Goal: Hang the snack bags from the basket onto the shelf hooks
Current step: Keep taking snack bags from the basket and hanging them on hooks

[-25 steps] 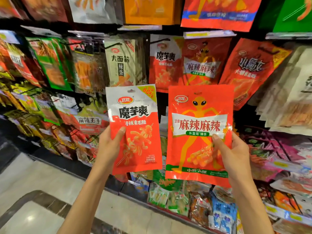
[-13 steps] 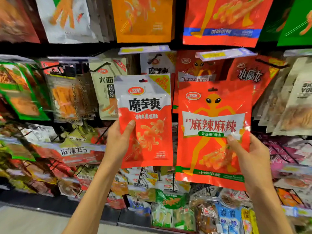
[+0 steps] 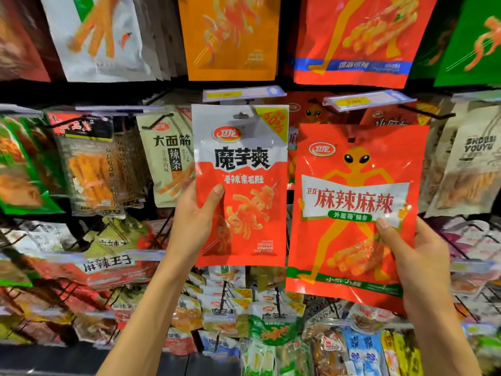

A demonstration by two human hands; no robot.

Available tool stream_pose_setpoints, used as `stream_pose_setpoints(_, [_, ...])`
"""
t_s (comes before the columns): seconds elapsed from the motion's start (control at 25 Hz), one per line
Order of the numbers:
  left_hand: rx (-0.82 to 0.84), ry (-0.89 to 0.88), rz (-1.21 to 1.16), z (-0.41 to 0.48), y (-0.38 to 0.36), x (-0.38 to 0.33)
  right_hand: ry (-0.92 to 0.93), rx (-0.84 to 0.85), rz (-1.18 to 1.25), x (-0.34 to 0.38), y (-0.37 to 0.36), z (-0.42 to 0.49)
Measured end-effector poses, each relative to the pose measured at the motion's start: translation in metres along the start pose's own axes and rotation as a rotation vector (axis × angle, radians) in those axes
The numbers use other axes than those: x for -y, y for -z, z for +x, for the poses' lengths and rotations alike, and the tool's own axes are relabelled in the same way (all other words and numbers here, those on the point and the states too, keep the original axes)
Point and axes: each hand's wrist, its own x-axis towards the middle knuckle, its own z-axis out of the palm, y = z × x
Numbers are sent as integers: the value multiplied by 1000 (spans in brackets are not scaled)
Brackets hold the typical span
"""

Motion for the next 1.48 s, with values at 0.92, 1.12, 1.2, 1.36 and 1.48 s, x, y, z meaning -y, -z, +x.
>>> stream_pose_setpoints(0.92, [-65,79,-63,32,-12,21,30,132,68,8,-16,50])
stream_pose_setpoints(1.12, [-73,77,-73,34,-16,23,43,150,76,9,-16,53])
stream_pose_setpoints(1.2, [-77,79,-77,34,-17,23,36,154,85,10,-15,51])
stream_pose_setpoints(1.36, [-87,98,-96,35,-21,24,37,163,108,11,-14,53])
stream_pose_setpoints(1.48, [-89,97,-104,34,-21,26,38,167,99,11,-16,56])
